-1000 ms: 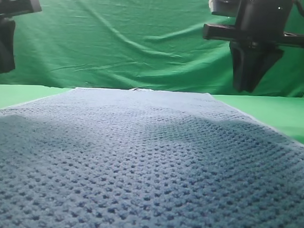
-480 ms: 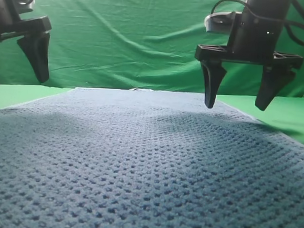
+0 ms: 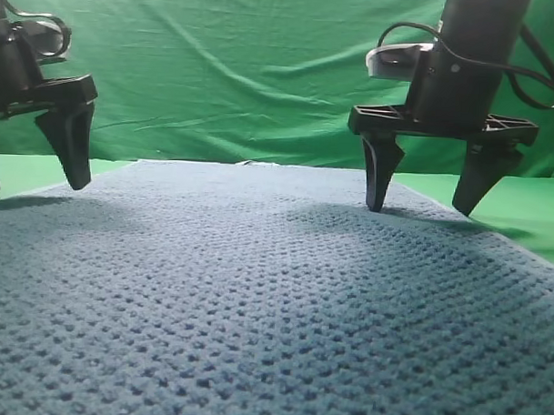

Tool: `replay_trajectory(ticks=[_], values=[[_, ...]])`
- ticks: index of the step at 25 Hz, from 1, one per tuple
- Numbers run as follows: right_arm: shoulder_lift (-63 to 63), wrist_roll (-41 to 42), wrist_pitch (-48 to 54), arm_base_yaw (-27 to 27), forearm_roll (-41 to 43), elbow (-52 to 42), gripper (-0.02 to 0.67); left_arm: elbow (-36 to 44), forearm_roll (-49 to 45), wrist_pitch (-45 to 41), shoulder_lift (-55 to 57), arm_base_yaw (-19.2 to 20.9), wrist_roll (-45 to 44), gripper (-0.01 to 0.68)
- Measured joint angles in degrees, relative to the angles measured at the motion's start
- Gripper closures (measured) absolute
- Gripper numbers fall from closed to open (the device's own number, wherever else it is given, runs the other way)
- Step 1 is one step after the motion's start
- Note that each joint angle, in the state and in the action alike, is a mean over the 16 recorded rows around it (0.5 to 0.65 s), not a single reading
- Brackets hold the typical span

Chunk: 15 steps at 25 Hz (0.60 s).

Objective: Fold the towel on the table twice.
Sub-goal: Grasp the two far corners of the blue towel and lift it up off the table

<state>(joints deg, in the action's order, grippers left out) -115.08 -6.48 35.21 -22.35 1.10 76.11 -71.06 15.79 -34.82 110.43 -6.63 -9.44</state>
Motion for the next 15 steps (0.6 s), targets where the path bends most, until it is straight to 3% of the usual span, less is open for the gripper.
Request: replay_trajectory(ticks=[7,11,15], values=[[-0.5,0.0,-0.8,0.0,0.2,0.3,0.115,-1.0,0.0,-0.1,1.4,-0.1,-0.8,0.096],[-0.8,0.0,-0.6,0.0,-0.2,0.5,0.222,-1.7,0.0,-0.8,2.4,-0.5,-1.2,0.147],[-1.1,0.1,-0.4,0.0,-0.9,0.8,0.364,-2.7,0.0,-1.8,3.6,-1.0,-1.5,0.254]])
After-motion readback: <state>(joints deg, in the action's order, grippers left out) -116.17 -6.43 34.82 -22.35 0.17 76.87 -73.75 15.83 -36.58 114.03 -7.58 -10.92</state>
